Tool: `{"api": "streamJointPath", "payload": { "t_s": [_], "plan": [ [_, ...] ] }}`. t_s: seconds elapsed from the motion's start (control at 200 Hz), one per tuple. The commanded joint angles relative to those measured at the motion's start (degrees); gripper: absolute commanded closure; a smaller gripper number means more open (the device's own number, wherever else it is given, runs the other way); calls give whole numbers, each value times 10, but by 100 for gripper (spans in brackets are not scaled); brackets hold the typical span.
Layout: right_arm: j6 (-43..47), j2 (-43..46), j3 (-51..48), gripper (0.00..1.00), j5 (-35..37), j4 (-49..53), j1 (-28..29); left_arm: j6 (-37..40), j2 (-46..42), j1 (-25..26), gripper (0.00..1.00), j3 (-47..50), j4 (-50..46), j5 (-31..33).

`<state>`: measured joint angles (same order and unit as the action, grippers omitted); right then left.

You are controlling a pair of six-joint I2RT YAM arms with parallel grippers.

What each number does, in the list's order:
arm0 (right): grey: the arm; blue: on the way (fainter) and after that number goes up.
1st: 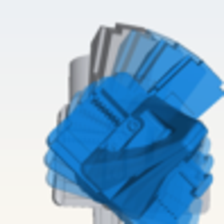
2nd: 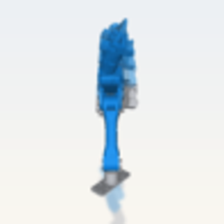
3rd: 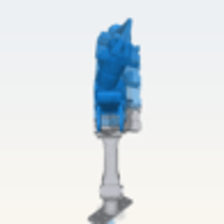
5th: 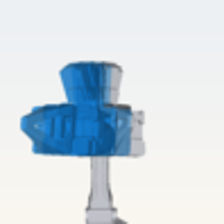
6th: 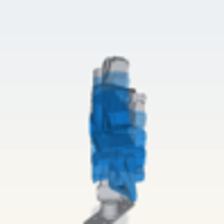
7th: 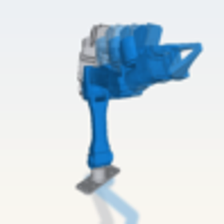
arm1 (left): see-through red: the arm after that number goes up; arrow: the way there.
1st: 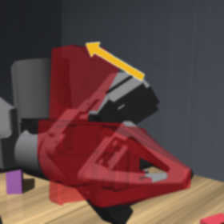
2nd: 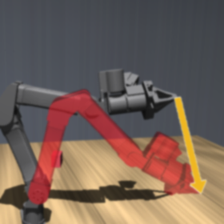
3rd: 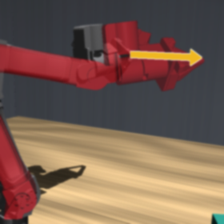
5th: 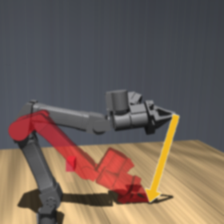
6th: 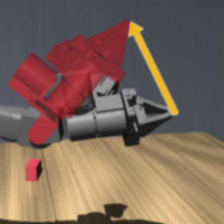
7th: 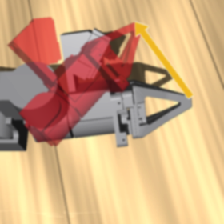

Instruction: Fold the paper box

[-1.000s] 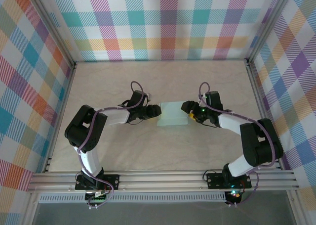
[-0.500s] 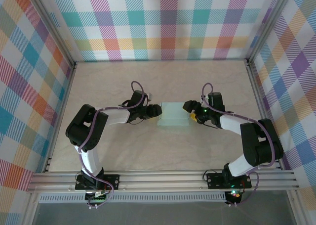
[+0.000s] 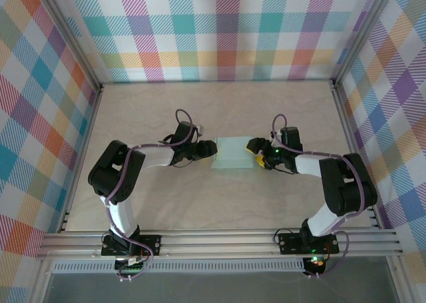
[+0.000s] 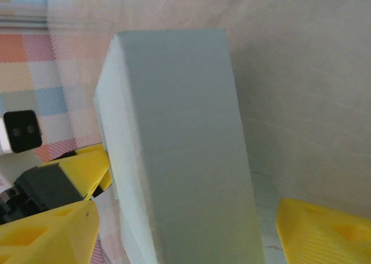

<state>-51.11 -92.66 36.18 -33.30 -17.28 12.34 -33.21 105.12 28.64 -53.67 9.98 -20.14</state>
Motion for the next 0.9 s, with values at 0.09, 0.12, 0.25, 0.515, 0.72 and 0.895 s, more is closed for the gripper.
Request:
{"api": "streamJointPath", "payload": {
  "t_s": [0.09, 0.12, 0.25, 0.515, 0.72, 0.895],
  "plan": [
    [-37, -13, -6, 38, -69, -96, -4, 6, 14, -13, 49, 25, -38, 25],
    [-43, -14, -9, 41, -75, -110, -4, 7, 14, -12, 49, 26, -39, 25],
    [-69, -19, -15, 43, -95, -161, -6, 6, 13, -13, 49, 25, -39, 22],
    [-59, -20, -6, 53, -91, -136, -7, 16, -12, -13, 44, 23, -46, 24],
    [-55, -17, 1, 56, -87, -120, -6, 53, -63, -14, 37, 31, -39, 22],
    [-62, -14, 6, 56, -87, -117, -7, 120, -152, -5, 28, 74, 6, 82]
  ]
}}
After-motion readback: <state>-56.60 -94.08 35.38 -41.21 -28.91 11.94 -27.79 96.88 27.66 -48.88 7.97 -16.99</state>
